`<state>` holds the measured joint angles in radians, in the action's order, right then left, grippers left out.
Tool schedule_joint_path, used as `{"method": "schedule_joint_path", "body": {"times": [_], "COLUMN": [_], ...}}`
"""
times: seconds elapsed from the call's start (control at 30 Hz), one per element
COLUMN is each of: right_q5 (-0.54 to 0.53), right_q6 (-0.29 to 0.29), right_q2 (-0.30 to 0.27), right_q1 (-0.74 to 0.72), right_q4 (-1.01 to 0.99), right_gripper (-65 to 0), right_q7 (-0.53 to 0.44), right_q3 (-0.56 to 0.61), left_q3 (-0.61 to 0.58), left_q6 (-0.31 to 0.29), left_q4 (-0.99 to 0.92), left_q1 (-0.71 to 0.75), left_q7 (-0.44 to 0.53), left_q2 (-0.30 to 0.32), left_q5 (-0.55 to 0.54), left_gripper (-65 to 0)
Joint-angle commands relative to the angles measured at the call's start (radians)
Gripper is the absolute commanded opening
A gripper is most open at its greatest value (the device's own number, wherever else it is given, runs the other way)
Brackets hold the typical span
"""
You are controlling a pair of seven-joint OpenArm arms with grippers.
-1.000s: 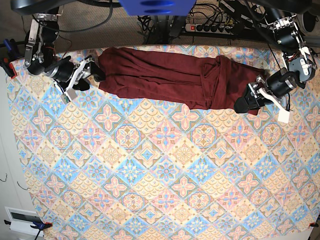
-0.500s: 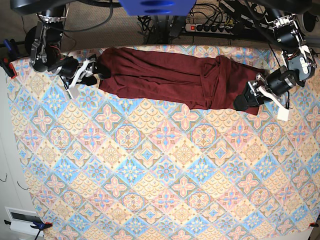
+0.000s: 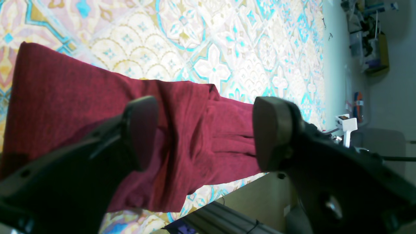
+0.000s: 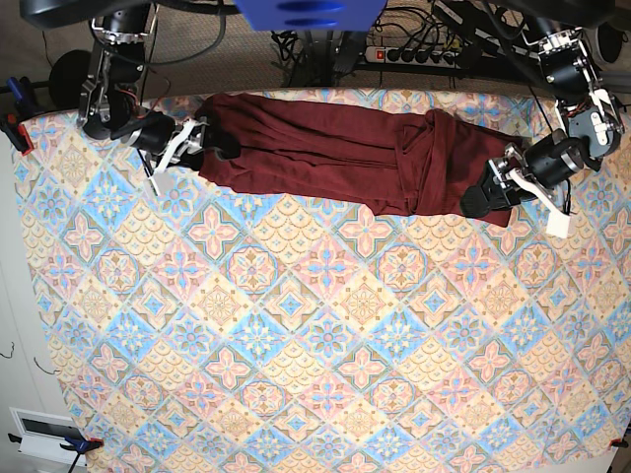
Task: Layout the t-shirt on the table in an organized manner, then fold the t-shirt properly
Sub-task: 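Push the strip's other end inward with the right gripper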
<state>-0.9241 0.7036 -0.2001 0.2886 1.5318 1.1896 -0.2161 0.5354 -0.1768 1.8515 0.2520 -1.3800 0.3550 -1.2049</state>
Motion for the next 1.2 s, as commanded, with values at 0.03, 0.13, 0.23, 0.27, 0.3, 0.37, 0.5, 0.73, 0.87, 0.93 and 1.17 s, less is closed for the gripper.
{"method": "schedule_joint_path", "body": {"times": [0.03, 0.13, 0.23, 0.27, 0.3, 0.37, 0.5, 0.73, 0.87, 0.93, 1.17], "right_q5": [0.04, 0.04, 0.04, 0.04, 0.04, 0.04, 0.044, 0.046, 0.046, 0.046, 0.046], "right_q6": [-0.005, -0.005, -0.005, -0.005, -0.005, -0.005, -0.005, -0.005, -0.005, -0.005, -0.005], "right_q2": [-0.005, -0.005, -0.005, -0.005, -0.005, -0.005, -0.005, 0.024, 0.032, 0.05, 0.077], "right_q1": [0.039, 0.057, 0.067, 0.067, 0.068, 0.08, 0.082, 0.079, 0.079, 0.079, 0.022], "right_q4": [0.002, 0.002, 0.002, 0.002, 0.002, 0.002, 0.002, 0.0, -0.052, -0.081, -0.13], "right_gripper": [-21.4, -21.4, -21.4, -21.4, -21.4, -21.4, -21.4, -26.7, -29.0, -29.0, -31.9], "right_q7": [0.063, 0.063, 0.062, 0.062, 0.063, 0.063, 0.063, 0.057, 0.055, 0.054, 0.054], "right_q3": [0.005, 0.005, -0.006, -0.019, -0.026, -0.032, -0.027, 0.027, 0.037, 0.037, 0.037], "left_q3": [0.007, 0.007, 0.007, 0.007, 0.005, 0.005, 0.005, 0.005, 0.007, 0.007, 0.007], "left_q6": [-0.002, -0.002, -0.002, -0.002, -0.002, -0.002, -0.002, -0.002, -0.002, -0.002, -0.002], "left_q4": [0.015, 0.015, 0.015, 0.015, 0.015, 0.015, 0.015, 0.015, 0.015, 0.015, 0.015], "left_q1": [-0.007, -0.007, -0.007, -0.007, -0.007, -0.007, -0.009, -0.009, -0.009, -0.009, -0.009], "left_q7": [0.014, 0.014, 0.014, 0.014, 0.014, 0.014, 0.014, 0.014, 0.014, 0.014, 0.014], "left_q2": [0.017, 0.017, 0.017, 0.017, 0.017, 0.017, 0.017, 0.017, 0.017, 0.017, 0.017], "left_q5": [-0.02, -0.022, -0.022, -0.022, -0.022, -0.022, -0.022, -0.022, -0.023, -0.023, -0.025], "left_gripper": [-23.2, -23.2, -23.2, -23.2, -23.2, -23.2, -23.2, -23.2, -23.2, -23.2, -23.2]}}
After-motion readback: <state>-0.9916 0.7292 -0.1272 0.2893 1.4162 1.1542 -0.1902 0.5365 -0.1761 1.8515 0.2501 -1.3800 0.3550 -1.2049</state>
